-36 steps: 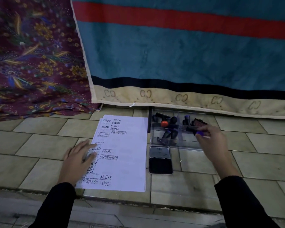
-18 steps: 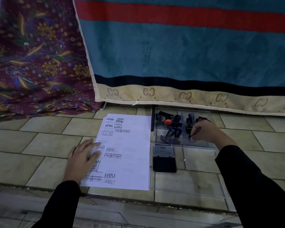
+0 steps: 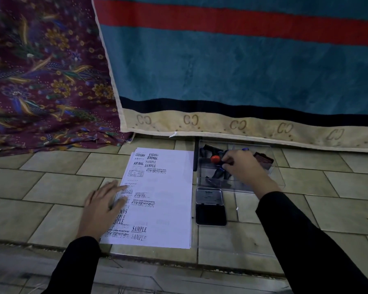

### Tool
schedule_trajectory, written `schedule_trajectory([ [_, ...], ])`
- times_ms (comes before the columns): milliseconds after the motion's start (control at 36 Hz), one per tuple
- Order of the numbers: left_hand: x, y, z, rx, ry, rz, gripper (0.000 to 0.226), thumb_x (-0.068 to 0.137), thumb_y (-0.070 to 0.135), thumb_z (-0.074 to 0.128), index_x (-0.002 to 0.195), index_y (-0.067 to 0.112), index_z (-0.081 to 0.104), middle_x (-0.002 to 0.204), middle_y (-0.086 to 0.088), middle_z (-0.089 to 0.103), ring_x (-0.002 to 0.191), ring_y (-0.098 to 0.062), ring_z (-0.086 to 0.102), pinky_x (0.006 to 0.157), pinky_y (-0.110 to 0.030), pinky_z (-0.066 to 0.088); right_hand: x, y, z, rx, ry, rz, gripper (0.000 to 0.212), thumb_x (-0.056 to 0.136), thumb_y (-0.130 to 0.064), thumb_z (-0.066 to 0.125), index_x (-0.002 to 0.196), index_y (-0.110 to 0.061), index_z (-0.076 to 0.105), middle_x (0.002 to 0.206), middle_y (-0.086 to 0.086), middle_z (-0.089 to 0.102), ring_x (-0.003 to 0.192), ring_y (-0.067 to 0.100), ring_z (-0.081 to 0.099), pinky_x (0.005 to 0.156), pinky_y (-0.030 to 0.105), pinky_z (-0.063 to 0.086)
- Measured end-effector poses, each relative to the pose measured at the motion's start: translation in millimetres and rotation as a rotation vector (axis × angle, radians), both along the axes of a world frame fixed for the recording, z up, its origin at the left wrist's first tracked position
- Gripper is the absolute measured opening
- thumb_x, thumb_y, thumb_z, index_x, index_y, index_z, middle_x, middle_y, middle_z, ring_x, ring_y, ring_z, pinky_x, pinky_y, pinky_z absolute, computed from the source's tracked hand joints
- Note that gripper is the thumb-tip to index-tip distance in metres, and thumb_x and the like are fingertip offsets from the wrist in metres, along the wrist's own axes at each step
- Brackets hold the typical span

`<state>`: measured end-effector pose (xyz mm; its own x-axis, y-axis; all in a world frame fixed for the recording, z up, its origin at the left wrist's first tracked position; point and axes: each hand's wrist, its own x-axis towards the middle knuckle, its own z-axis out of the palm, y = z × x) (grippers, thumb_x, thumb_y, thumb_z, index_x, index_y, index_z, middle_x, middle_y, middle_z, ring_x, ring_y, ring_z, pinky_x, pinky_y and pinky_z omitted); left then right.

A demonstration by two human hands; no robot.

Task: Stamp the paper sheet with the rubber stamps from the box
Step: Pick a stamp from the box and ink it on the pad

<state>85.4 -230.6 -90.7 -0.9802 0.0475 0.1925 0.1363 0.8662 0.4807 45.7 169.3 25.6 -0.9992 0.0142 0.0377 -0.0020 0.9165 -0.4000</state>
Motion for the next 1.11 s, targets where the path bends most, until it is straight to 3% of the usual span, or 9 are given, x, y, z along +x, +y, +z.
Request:
schedule_trajectory([
  [194, 2, 1, 2, 0.003, -0.005, 0.000, 0.054, 0.084, 0.066, 0.034, 0.127, 0.044, 0.058, 0.150, 0.010, 0.044, 0.137, -0.011, 0.037, 0.115, -0.031, 0.009, -7, -29, -10, 0.369, -0.073, -0.032, 0.023, 0.088, -0.023, 0.059, 0.108, -0.011, 0.060, 0.105, 0.011, 0.063, 0.095, 0.031, 0.061, 0.074, 0.036, 0.050],
  [306, 2, 1, 3, 0.002, 0.001, -0.004, 0.053, 0.084, 0.065, 0.034, 0.127, 0.043, 0.058, 0.149, 0.009, 0.045, 0.136, -0.010, 0.038, 0.116, -0.032, 0.009, -10, -36, -17, 0.442, -0.080, -0.007, 0.019, 0.088, -0.017, 0.058, 0.106, -0.013, 0.059, 0.104, 0.010, 0.064, 0.095, 0.030, 0.063, 0.074, 0.036, 0.050],
  [528, 1, 0, 1, 0.014, -0.004, -0.008, 0.052, 0.085, 0.065, 0.035, 0.127, 0.045, 0.058, 0.149, 0.010, 0.044, 0.137, -0.009, 0.037, 0.118, -0.037, 0.011, -17, -33, -19, 0.093, -0.062, -0.040, 0.029, 0.074, -0.011, 0.076, 0.101, -0.010, 0.065, 0.107, 0.012, 0.064, 0.095, 0.029, 0.062, 0.078, 0.034, 0.052],
  [722, 1, -1, 3, 0.045, -0.024, -0.004, 0.048, 0.086, 0.065, 0.037, 0.125, 0.047, 0.058, 0.149, 0.011, 0.045, 0.137, -0.008, 0.037, 0.118, -0.038, 0.012, -1, -32, -19, -0.190, 0.090, -0.036, 0.028, 0.074, -0.003, 0.074, 0.100, -0.010, 0.067, 0.109, 0.011, 0.056, 0.088, 0.018, 0.057, 0.077, 0.019, 0.043],
  [833, 3, 3, 8, 0.114, -0.014, 0.000, 0.041, 0.086, 0.062, 0.039, 0.121, 0.050, 0.058, 0.144, 0.015, 0.048, 0.134, -0.003, 0.039, 0.118, -0.040, 0.014, 24, -33, -10, -0.306, 0.209, -0.110, 0.025, 0.076, -0.006, 0.071, 0.099, -0.014, 0.067, 0.100, 0.003, 0.061, 0.077, 0.012, 0.060, 0.066, 0.002, 0.040],
  [917, 1, 1, 6, 0.240, -0.007, 0.003, 0.040, 0.091, 0.060, 0.043, 0.123, 0.043, 0.061, 0.140, 0.019, 0.052, 0.133, -0.001, 0.042, 0.117, -0.047, 0.024, 48, -34, -9, -0.454, 0.276, -0.064, 0.023, 0.078, -0.001, 0.069, 0.097, -0.012, 0.067, 0.099, 0.004, 0.065, 0.081, 0.011, 0.066, 0.075, 0.013, 0.052],
  [972, 5, 4, 13, 0.511, -0.064, 0.060, 0.033, 0.096, 0.051, 0.053, 0.126, 0.039, 0.060, 0.136, 0.019, 0.057, 0.130, -0.007, 0.049, 0.109, -0.046, 0.039, 64, -34, -10, -0.471, 0.309, -0.025, 0.023, 0.079, -0.002, 0.069, 0.098, -0.016, 0.067, 0.099, 0.000, 0.064, 0.079, 0.006, 0.066, 0.077, 0.018, 0.055],
  [1028, 11, 13, 25, 0.796, -0.159, 0.147, 0.028, 0.097, 0.036, 0.058, 0.124, 0.042, 0.058, 0.130, 0.018, 0.059, 0.123, -0.009, 0.056, 0.098, -0.038, 0.049, 79, -35, -11, -0.458, 0.327, 0.023, 0.024, 0.080, -0.004, 0.069, 0.100, -0.017, 0.068, 0.099, -0.004, 0.063, 0.079, 0.001, 0.066, 0.076, 0.013, 0.053],
  [1111, 11, 22, 32, 0.813, -0.156, 0.127, 0.033, 0.094, 0.037, 0.064, 0.124, 0.047, 0.056, 0.132, 0.016, 0.056, 0.121, -0.011, 0.058, 0.099, -0.043, 0.050, 98, -37, -17, -0.405, 0.326, 0.117, 0.023, 0.078, -0.005, 0.071, 0.099, -0.016, 0.069, 0.097, -0.007, 0.064, 0.081, 0.002, 0.064, 0.078, 0.012, 0.051],
])
